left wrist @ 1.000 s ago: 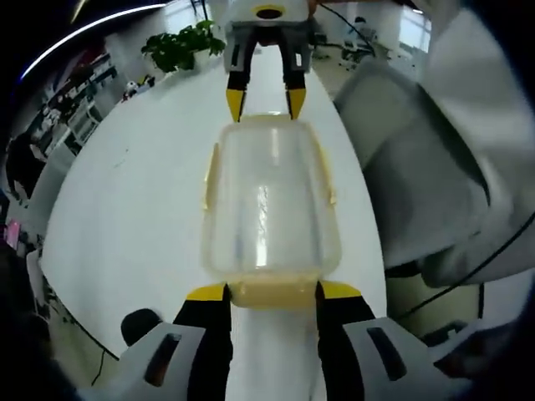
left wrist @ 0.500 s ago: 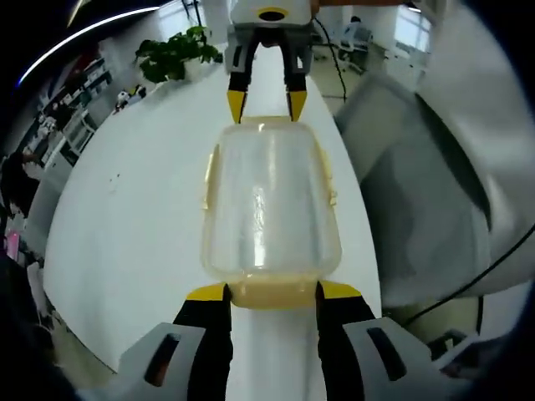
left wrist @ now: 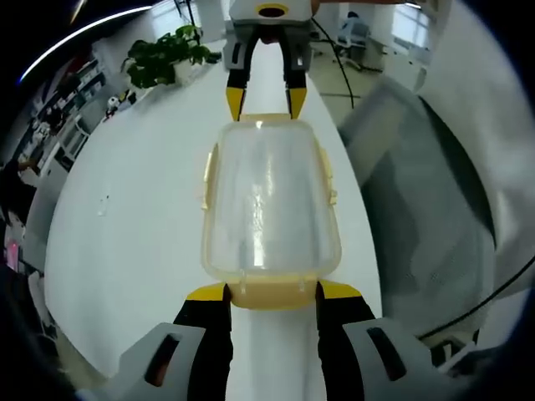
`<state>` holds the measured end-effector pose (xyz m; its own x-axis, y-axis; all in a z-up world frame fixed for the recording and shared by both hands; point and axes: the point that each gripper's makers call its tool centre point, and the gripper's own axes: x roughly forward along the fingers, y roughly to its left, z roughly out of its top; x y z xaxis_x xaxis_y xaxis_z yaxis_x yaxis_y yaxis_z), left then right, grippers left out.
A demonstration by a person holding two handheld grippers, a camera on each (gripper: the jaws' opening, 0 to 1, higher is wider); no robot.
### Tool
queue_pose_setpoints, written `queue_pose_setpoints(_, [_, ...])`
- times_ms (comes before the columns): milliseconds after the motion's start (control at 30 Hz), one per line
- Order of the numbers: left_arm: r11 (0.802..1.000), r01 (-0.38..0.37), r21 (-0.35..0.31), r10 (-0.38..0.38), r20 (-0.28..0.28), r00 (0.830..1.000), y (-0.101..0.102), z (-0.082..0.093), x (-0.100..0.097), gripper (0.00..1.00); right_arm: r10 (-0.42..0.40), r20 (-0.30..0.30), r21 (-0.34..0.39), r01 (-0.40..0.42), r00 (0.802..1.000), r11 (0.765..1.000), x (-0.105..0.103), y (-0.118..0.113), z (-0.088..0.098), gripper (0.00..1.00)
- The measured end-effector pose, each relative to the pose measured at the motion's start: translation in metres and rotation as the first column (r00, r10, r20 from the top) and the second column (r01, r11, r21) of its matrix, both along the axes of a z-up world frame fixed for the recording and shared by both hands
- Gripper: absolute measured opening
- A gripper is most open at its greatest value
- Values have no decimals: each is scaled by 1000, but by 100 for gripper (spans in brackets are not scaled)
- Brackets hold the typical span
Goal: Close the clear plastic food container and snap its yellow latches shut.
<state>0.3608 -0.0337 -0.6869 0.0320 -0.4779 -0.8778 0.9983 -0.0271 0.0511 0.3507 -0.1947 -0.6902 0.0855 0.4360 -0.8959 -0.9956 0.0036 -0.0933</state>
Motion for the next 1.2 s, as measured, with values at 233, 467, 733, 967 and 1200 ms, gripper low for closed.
queue_pose_setpoints(233, [1000,9,6,-9,19,1000,-24,-7,4,37,-4,6,-6,4,1000,1000,3,-24,-5,37])
queue_pose_setpoints(467, [1000,14,18,-14,19,1000,-42,-18,5,37,-2,4,-13,2,1000,1000,3,-42,-14,37])
queue_pose_setpoints(733, [999,13,33,-13,15,1000,-54,-33,8,37,-4,0,-27,4,1000,1000,7,-53,-28,37])
queue_pose_setpoints(967, [998,19,59,-20,20,1000,-56,-41,11,37,-15,-7,-21,14,1000,1000,9,-57,-37,37])
queue_pose_setpoints(1200, [997,21,78,-22,12,1000,-56,-51,11,37,-12,-12,-18,12,1000,1000,9,-57,-47,37])
